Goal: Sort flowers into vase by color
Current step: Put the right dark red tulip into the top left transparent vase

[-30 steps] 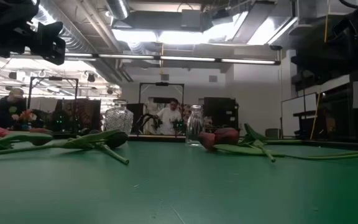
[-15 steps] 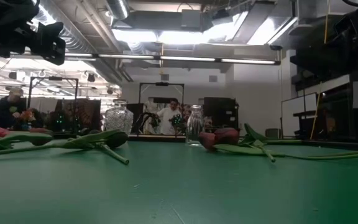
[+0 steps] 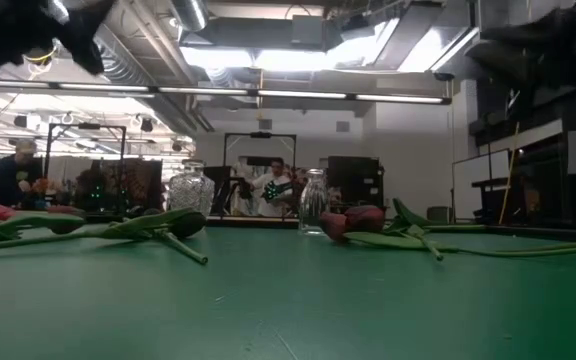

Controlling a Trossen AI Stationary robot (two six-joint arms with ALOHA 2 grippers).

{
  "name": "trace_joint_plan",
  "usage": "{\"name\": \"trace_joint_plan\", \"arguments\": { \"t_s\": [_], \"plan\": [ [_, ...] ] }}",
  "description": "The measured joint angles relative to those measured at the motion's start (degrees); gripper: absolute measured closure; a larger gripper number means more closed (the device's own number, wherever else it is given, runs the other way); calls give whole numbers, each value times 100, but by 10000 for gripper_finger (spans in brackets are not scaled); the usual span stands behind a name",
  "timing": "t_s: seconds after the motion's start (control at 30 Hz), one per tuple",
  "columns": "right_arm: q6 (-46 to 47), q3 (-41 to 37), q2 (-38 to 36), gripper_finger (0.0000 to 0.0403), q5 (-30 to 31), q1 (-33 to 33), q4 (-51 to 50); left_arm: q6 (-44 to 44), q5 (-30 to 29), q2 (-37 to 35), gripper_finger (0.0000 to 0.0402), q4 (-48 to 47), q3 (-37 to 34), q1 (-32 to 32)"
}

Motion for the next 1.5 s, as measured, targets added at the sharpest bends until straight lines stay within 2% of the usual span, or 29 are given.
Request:
{"name": "trace_joint_plan", "arguments": {
  "t_s": [0.1,0.17,0.23,0.33,0.47,0.67,0.73,0.83,0.93,1.07,1.17,1.33,1.5],
  "plan": [
    [274,0,2,269,538,-1,665,-102,25,0,218,465,0,0],
    [790,0,0,269,821,-1,1135,-273,25,1,218,744,-1,0],
    [1258,0,0,269,898,-1,1432,-478,-26,2,218,1058,-2,0],
    [1609,0,1,269,897,-1,1490,-592,-148,2,218,1473,-4,0],
    [1651,0,2,269,1211,-1,1397,-567,-89,2,218,1761,-2,0],
    [1653,6,0,269,1354,-1,1365,-1057,-208,2,218,2607,-4,0],
    [1575,67,0,269,1492,-1,1248,-935,-488,2,218,2946,-4,0],
    [1125,457,95,269,1523,-1,865,-717,-1298,2,218,3453,-3,0],
    [705,1006,301,269,1520,-1,621,-1106,-2091,1,218,3600,-2,0],
    [-19,1979,814,269,1405,-1,-121,-1744,-2317,2,218,3171,7,0],
    [-384,2866,1340,269,1219,-1,-1065,-2474,-2436,8,218,2181,191,0],
    [-890,4478,2749,269,1231,-1,-2863,-3292,-2487,80,218,220,782,0],
    [-1247,6131,4270,269,1243,-1,-5108,-3402,-2486,403,218,-571,1349,0]
  ]
}}
